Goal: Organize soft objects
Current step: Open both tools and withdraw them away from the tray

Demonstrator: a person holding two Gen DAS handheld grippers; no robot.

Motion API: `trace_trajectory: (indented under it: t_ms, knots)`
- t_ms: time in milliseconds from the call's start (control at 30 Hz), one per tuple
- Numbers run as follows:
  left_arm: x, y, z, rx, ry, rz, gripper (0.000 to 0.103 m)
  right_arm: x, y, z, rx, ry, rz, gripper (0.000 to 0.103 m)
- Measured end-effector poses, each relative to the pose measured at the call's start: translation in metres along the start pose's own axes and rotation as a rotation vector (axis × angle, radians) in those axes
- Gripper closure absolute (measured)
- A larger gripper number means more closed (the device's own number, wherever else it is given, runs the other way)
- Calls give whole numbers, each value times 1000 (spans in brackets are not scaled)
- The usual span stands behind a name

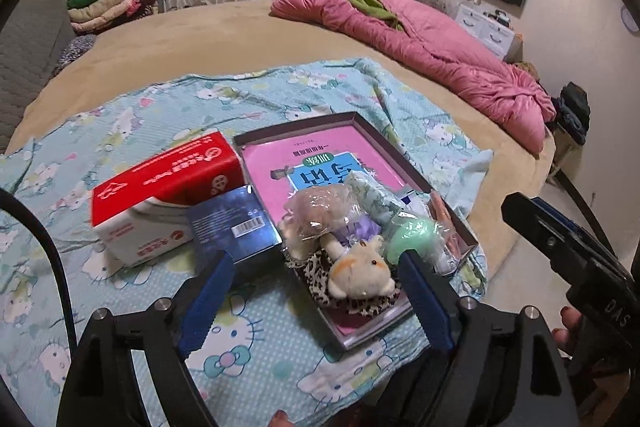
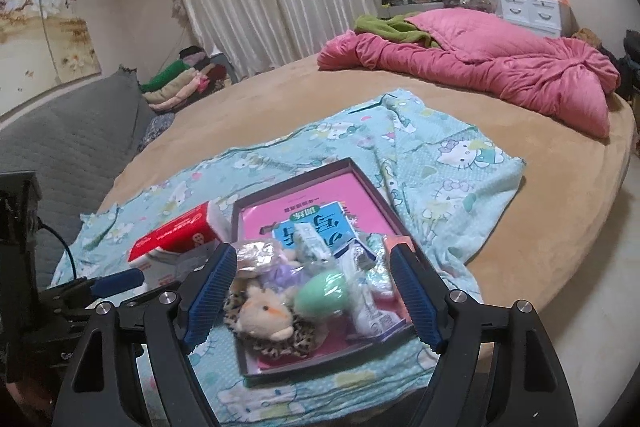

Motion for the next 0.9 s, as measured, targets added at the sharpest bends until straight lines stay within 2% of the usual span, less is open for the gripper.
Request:
trace_trajectory:
  t_ms: [333,633,767,900]
  knots:
    - [25,13,-27,-56,-18,-31,18,30,23,-10,48,66,-46,23]
    - [56,23,-24,-90,41,-47,18,47,28,-15,82,90,-96,23]
    - [59,30,-24,-100,48,-76,18,50,34,-18,84,89,-121,23]
    - [60,31,-24,-101,50,-78,18,58,34,-14,89,123,-113,23]
Point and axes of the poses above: each gripper's, at about its wrist camera, not at the fingertips, and z roughly the way its jaws point, y to its left, x to its underside, the point moved 8 cm from there along z, roughly the way its jaws point, and after that the axes turned 13 degrees about -x, right-handed, at the moved point
